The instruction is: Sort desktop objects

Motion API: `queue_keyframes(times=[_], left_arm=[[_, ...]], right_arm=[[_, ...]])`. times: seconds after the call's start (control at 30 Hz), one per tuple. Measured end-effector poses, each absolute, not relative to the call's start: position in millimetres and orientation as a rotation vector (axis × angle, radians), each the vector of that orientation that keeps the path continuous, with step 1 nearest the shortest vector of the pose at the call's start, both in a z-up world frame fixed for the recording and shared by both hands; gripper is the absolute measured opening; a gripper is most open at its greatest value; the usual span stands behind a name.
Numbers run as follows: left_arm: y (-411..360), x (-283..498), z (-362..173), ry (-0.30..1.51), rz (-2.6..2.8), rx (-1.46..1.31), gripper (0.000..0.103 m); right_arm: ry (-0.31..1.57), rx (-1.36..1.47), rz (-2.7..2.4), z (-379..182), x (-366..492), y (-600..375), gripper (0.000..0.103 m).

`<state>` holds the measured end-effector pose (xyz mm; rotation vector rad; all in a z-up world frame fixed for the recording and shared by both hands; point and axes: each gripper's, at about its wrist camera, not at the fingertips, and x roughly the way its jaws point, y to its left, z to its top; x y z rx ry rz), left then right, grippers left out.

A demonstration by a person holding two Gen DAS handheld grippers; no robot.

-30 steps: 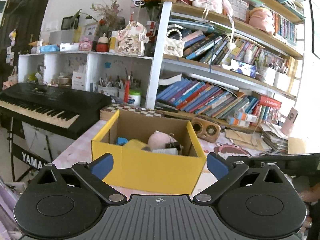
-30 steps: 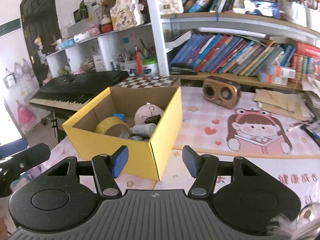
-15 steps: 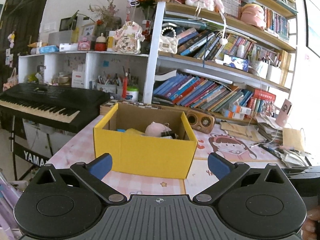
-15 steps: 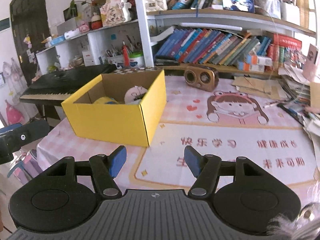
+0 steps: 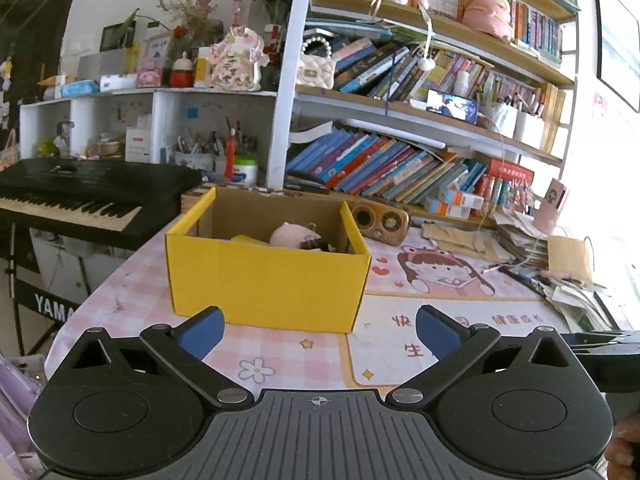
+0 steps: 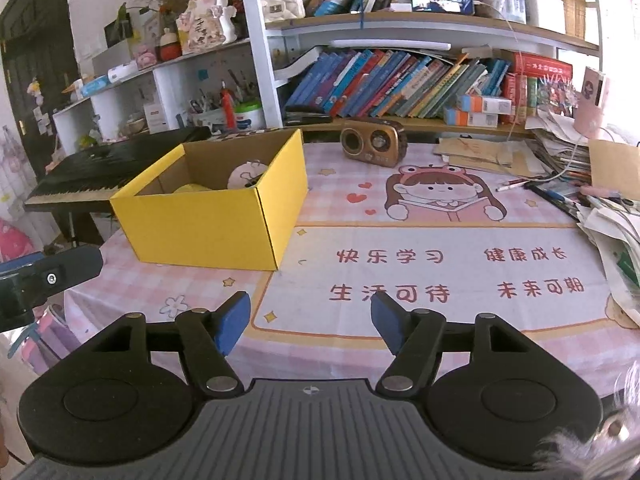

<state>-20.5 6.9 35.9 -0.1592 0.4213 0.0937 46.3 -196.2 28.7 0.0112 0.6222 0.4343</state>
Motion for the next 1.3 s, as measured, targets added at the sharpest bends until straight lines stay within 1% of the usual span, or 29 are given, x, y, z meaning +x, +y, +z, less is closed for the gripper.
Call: queue_keyframes(times=[0.47,0.87,1.3], left_arm=[[3.8,-16.9,30.4,0.473,0.097,-0.152,0.103],[1.3,-8.9,27.4,0.495,0.08,-0.156,0.103],[0.0,0.8,19.0,0.569,0.063,-0.169,0.103]], right_arm=[[0.654,-0.018,0.432,25.0,45.0,-191.9,0.08],[0.666,-0.027,0.418,23.5,46.6,-195.0,0.083],[0.7,-0.044,0.418,19.1,49.8,-194.7,0.085]])
